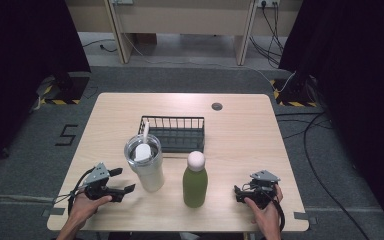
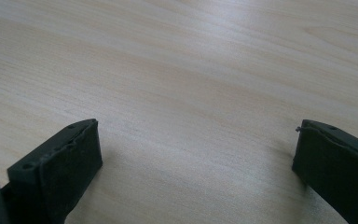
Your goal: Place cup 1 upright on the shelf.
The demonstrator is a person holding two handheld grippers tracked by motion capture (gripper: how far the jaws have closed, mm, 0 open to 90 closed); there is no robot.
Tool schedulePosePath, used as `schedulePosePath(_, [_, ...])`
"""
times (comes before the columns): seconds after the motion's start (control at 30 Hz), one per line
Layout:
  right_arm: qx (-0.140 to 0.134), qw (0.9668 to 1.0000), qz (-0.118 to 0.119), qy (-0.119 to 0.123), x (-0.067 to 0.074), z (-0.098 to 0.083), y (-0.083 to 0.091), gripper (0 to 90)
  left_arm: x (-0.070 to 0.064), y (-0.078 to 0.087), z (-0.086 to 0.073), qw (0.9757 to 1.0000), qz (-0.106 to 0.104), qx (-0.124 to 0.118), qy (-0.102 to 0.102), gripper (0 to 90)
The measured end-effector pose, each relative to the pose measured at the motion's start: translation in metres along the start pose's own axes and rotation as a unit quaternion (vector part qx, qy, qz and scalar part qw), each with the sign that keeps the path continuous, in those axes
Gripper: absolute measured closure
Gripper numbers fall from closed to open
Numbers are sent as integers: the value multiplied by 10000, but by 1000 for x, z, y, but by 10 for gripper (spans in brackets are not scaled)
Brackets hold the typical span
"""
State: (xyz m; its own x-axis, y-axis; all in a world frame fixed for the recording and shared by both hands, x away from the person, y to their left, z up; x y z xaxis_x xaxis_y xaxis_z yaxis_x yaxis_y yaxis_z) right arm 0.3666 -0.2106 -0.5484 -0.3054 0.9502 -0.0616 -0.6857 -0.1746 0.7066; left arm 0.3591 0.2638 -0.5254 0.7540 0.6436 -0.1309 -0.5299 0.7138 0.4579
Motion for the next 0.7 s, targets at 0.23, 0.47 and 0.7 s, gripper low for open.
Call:
schedulePosePath(0.23, [1,10000,2,0,0,0,0,11,-1,2,5,9992,-110,-378,33,148])
schedulePosePath(0.47, [1,10000,0,0,0,0,0,12,-10,-1,11,9979,-306,-566,-114,149])
schedulePosePath(0.7, [-10,10000,18,47,0,0,0,12,-18,-4,16,9964,-373,-717,-271,149])
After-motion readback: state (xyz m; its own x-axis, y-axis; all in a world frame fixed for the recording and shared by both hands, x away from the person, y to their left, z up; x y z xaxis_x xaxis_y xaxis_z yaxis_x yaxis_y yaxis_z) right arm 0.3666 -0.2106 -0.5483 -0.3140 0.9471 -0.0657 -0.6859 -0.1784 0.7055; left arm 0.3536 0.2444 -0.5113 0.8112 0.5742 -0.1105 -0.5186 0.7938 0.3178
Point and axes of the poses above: each handheld gripper's, and its own axes: y roughly backward along the jaws, z roughly out of its top, x roughly to its left, the point moved 4 cm from there along -y, roughly forward along the jaws, and after that the axes turned 4 degrees about -z, right-handed, at the moved point
